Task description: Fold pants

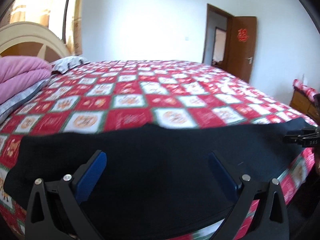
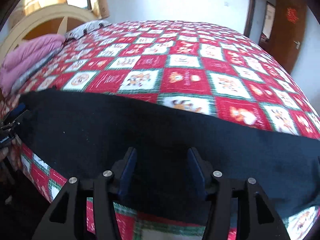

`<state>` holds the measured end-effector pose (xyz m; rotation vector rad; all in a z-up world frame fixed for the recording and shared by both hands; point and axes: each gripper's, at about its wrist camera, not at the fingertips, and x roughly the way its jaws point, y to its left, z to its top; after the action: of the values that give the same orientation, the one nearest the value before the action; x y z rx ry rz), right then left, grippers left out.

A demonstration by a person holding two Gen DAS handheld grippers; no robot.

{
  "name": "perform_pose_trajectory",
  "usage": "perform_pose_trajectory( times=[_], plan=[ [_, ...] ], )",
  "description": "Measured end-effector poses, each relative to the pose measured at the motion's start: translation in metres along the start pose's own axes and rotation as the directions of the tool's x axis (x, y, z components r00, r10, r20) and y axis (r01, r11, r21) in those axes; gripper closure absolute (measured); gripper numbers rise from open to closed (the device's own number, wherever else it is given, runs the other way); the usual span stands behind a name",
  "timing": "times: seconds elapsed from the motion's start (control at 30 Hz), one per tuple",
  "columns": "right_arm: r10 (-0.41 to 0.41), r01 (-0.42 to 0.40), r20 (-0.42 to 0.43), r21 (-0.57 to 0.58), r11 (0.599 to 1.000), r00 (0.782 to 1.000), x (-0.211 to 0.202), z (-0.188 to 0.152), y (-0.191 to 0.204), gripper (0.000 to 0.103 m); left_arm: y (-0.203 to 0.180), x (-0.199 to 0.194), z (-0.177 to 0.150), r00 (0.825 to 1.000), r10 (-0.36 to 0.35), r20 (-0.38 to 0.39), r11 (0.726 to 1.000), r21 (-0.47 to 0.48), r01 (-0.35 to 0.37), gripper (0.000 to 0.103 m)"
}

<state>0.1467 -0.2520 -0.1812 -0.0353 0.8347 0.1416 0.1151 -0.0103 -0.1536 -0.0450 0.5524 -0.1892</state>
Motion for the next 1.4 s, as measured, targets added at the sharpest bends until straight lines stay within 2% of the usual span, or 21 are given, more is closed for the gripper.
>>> perform_pose_trajectory(
  times=[0.13, 0.27, 0.33, 0.4, 0.53, 0.57, 0.63, 0.8, 0.9, 0.97, 1.0, 1.07, 1.13, 1.2, 1.27, 1.33, 1.4],
  plan=[
    [0.042, -0.050, 0.053, 0.160, 0.986, 0.998, -0.034, -0.012, -0.046, 0.048, -0.033, 0.008, 0.008, 0.999, -0.038, -0.006, 0.999, 0.036, 0.038, 0.000],
    [-0.037, -0.009, 0.135, 0.331, 0.943, 0.990, -0.073, -0.026, -0.104, 0.048, -0.052, 0.028, 0.007, 0.995, -0.068, -0.066, 0.998, 0.002, 0.068, 0.000],
    [-0.056, -0.025, 0.169, 0.444, 0.896, 0.984, -0.093, -0.037, -0.137, 0.048, -0.059, 0.033, 0.005, 0.993, -0.082, -0.090, 0.997, -0.008, 0.081, 0.000],
    [-0.055, -0.064, 0.202, 0.539, 0.840, 0.978, -0.107, -0.049, -0.165, 0.048, -0.067, 0.038, 0.000, 0.993, -0.057, -0.102, 0.998, 0.012, 0.059, 0.000],
    [0.003, -0.182, 0.244, 0.716, 0.674, 0.970, -0.125, -0.078, -0.214, 0.048, -0.067, 0.042, -0.011, 0.992, -0.028, -0.121, 1.000, 0.010, 0.029, 0.000],
    [0.015, -0.198, 0.248, 0.735, 0.648, 0.969, -0.127, -0.082, -0.220, 0.048, -0.065, 0.042, -0.014, 0.992, -0.027, -0.124, 1.000, -0.003, 0.027, 0.000],
    [0.035, -0.225, 0.259, 0.755, 0.616, 0.965, -0.133, -0.092, -0.225, 0.048, -0.060, 0.042, -0.020, 0.992, -0.023, -0.122, 1.000, -0.022, 0.021, 0.000],
    [0.081, -0.263, 0.263, 0.794, 0.548, 0.961, -0.137, -0.106, -0.226, 0.048, -0.066, 0.042, -0.026, 0.996, 0.006, -0.090, 1.000, 0.025, -0.003, 0.000],
    [0.062, -0.231, 0.240, 0.786, 0.574, 0.969, -0.138, -0.104, -0.223, 0.048, -0.068, 0.041, -0.022, 0.995, 0.003, -0.097, 1.000, 0.029, -0.001, 0.000],
    [0.054, -0.208, 0.216, 0.799, 0.563, 0.975, -0.130, -0.106, -0.226, 0.048, -0.070, 0.039, -0.019, 0.995, -0.018, -0.093, 0.999, 0.025, 0.020, 0.000],
    [0.060, -0.202, 0.202, 0.814, 0.545, 0.978, -0.124, -0.110, -0.229, 0.048, -0.073, 0.037, -0.017, 0.996, -0.018, -0.086, 0.999, 0.038, 0.022, 0.000],
    [0.075, -0.228, 0.221, 0.831, 0.508, 0.972, -0.119, -0.117, -0.234, 0.048, -0.078, 0.038, -0.016, 0.997, -0.015, -0.079, 0.998, 0.064, 0.020, 0.000],
    [0.071, -0.248, 0.246, 0.833, 0.494, 0.967, -0.121, -0.118, -0.235, 0.048, -0.078, 0.043, -0.020, 0.995, -0.017, -0.094, 0.998, 0.055, 0.022, 0.000],
    [0.066, -0.296, 0.300, 0.837, 0.460, 0.952, -0.121, -0.123, -0.238, 0.048, -0.077, 0.048, -0.027, 0.995, -0.010, -0.098, 0.999, 0.047, 0.014, 0.000],
    [0.054, -0.330, 0.342, 0.839, 0.434, 0.938, -0.115, -0.128, -0.244, 0.048, -0.081, 0.047, -0.031, 0.997, 0.011, -0.079, 0.997, 0.079, -0.005, 0.000],
    [0.047, -0.362, 0.379, 0.830, 0.424, 0.924, -0.114, -0.131, -0.246, 0.048, -0.084, 0.047, -0.032, 0.997, 0.023, -0.068, 0.995, 0.093, -0.016, 0.000],
    [0.022, -0.358, 0.390, 0.821, 0.445, 0.921, -0.115, -0.128, -0.245, 0.048, -0.081, 0.047, -0.033, 0.998, 0.010, -0.055, 0.997, 0.083, -0.005, 0.000]
  ],
)
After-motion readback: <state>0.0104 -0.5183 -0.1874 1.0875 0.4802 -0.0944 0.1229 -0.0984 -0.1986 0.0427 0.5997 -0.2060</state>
